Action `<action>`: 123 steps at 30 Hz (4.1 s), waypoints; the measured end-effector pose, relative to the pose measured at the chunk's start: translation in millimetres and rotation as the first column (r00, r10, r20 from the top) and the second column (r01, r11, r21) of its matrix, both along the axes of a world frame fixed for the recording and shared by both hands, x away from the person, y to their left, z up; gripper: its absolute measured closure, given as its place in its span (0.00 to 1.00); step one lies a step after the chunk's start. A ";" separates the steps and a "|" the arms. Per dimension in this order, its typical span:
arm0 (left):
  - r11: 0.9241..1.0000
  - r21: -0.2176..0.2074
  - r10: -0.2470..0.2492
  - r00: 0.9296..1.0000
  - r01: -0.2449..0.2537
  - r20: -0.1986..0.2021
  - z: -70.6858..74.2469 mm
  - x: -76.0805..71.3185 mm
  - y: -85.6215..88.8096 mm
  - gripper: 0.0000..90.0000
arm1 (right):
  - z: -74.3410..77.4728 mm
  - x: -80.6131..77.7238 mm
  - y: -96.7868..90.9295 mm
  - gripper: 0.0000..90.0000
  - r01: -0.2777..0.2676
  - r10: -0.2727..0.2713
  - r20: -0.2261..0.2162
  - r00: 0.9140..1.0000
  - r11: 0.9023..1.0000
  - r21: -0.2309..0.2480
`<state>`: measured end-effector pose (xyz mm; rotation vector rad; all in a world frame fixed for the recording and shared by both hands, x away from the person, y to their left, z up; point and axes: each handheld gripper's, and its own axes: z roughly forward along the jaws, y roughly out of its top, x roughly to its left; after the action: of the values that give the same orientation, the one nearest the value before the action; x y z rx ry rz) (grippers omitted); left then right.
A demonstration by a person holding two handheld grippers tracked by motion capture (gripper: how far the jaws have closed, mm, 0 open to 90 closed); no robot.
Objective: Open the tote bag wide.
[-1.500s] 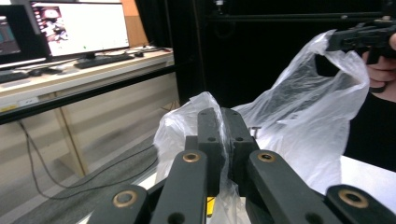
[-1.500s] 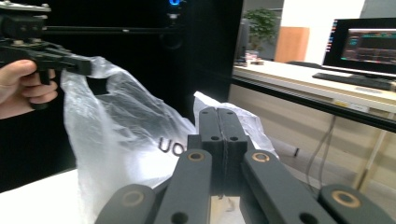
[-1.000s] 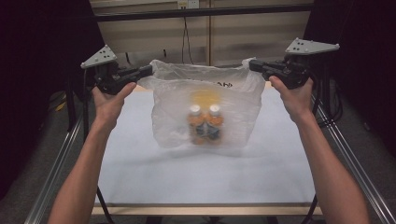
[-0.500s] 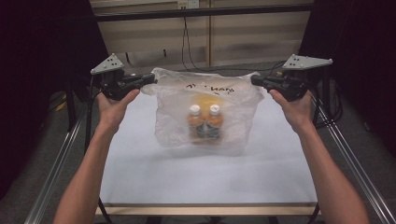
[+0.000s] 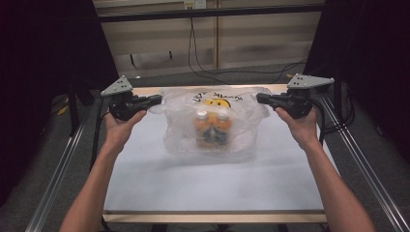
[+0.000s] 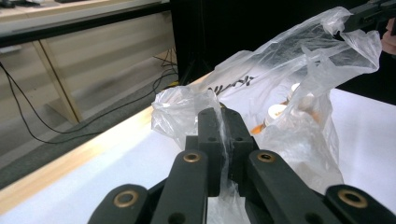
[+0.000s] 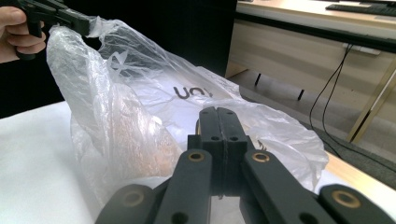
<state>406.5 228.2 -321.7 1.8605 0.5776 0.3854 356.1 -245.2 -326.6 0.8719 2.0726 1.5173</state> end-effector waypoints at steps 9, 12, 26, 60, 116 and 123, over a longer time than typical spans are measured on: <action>1.000 0.006 -0.021 1.000 0.021 -0.018 -9.5 -2.4 -4.3 0.98 | -5.7 -2.7 2.5 1.00 -0.011 0.011 -0.008 1.000 1.000 -0.001; 0.999 0.003 -0.035 0.999 0.035 -0.020 -15.3 -5.0 -8.1 0.98 | -10.6 -3.6 4.6 1.00 -0.016 0.016 -0.013 1.000 1.000 -0.002; 0.997 0.045 -0.066 0.996 0.069 -0.066 -50.7 -10.6 -22.7 0.98 | -46.6 -4.6 10.9 1.00 -0.025 0.024 -0.071 0.997 1.000 -0.005; 0.972 0.226 -0.013 0.976 0.063 -0.217 -136.2 -6.3 -25.2 0.98 | -133.0 1.2 17.1 1.00 -0.049 0.001 -0.281 0.960 0.985 -0.166; 0.999 -0.041 0.013 0.987 -0.020 -0.158 -101.1 -33.9 31.0 0.48 | -107.1 -48.8 -11.9 0.60 -0.002 -0.006 -0.220 0.975 0.999 -0.033; 0.996 0.041 -0.079 0.989 0.085 -0.129 -87.1 -24.2 -7.9 0.77 | -87.0 -40.1 3.9 0.86 -0.060 0.050 -0.189 0.981 0.997 -0.043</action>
<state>382.4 220.3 -408.8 1.9565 0.5801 0.2287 316.0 -241.3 -413.6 0.9805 2.2754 1.4545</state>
